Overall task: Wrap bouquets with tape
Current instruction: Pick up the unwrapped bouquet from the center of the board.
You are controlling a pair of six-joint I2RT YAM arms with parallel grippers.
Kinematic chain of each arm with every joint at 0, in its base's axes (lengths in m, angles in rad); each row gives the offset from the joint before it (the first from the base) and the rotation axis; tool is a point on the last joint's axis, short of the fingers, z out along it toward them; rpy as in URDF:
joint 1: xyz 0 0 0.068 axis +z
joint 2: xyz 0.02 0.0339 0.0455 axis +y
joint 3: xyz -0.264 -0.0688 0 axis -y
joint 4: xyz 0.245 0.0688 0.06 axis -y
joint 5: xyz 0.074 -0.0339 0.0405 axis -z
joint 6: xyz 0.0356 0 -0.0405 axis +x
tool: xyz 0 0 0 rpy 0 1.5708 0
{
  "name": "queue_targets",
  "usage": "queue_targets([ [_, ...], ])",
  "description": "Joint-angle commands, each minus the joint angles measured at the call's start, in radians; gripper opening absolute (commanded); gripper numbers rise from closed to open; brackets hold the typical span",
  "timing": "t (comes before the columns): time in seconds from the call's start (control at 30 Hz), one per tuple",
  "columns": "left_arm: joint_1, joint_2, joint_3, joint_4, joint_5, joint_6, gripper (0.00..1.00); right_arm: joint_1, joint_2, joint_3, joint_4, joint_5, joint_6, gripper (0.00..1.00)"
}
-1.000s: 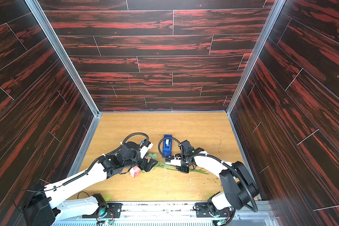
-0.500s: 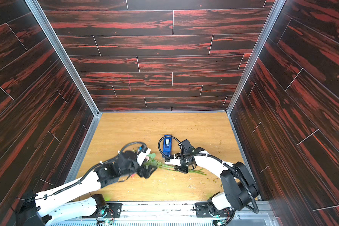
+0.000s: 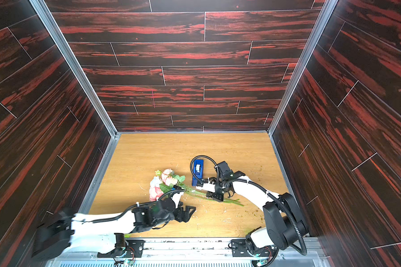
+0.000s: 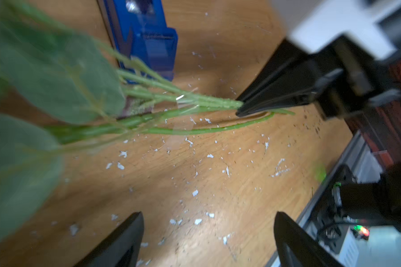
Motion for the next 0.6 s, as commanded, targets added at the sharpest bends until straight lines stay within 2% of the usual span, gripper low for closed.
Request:
queue_targets([
  [0.0,-0.002,0.077,0.027,0.148,-0.043,-0.125,0.91,-0.004,-0.026,0.03,-0.038,-0.079,-0.005,0.0],
  [0.13,-0.004,0.147,0.027,0.256,-0.082,-0.23,0.91,-0.007,-0.04,0.031,-0.051,-0.101,0.004,0.0],
  [0.3,-0.01,0.158,-0.008,0.37,-0.136,-0.458,0.91,-0.01,-0.047,0.024,-0.045,-0.101,0.008,0.0],
  [0.47,-0.082,0.172,0.038,0.386,-0.209,-0.56,0.91,-0.016,-0.047,0.018,-0.038,-0.097,0.009,0.0],
  [0.57,-0.108,0.175,0.036,0.386,-0.275,-0.686,0.9,-0.016,-0.048,0.013,-0.035,-0.099,0.012,0.0],
])
